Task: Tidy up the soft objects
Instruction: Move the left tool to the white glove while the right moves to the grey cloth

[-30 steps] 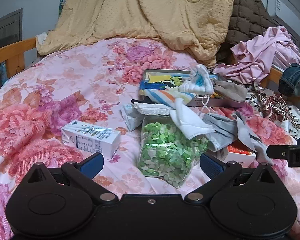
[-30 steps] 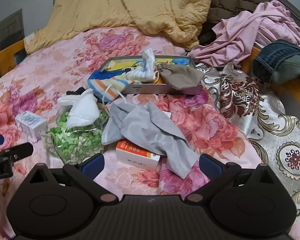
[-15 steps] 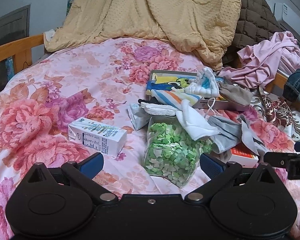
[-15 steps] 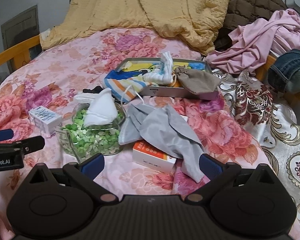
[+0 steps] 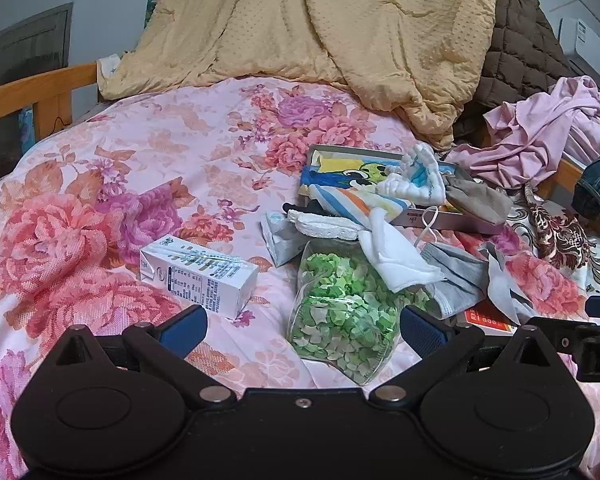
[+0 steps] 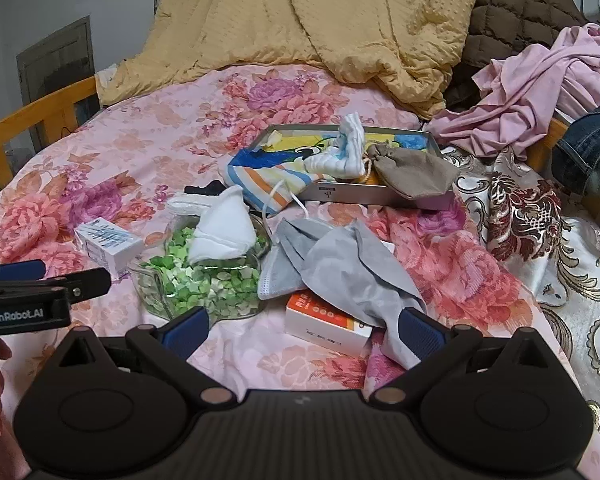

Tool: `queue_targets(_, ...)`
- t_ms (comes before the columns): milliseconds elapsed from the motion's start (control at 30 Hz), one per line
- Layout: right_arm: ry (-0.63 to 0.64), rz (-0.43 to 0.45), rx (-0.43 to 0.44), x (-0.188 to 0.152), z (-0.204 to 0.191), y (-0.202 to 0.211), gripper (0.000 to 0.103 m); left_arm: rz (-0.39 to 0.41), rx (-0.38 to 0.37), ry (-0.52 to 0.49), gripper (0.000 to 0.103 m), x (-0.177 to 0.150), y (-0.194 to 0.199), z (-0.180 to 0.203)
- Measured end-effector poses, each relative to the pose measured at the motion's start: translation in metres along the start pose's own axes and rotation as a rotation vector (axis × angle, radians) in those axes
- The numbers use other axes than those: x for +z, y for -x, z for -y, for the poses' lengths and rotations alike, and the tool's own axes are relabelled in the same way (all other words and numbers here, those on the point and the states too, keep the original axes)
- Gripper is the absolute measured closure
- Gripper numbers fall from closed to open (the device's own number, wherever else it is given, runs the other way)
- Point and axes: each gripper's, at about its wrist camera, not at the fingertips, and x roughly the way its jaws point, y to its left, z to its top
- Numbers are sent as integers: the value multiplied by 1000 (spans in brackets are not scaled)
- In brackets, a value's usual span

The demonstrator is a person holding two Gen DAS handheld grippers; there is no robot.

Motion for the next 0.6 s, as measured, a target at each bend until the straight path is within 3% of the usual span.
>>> queue_targets(300, -29, 13, 3, 3, 4, -1, 0, 17, -12, 9, 1, 9, -15, 4)
queue_targets(600, -54, 20, -2, 15, 18, -15, 0, 63, -53, -79, 1, 19, -37, 12)
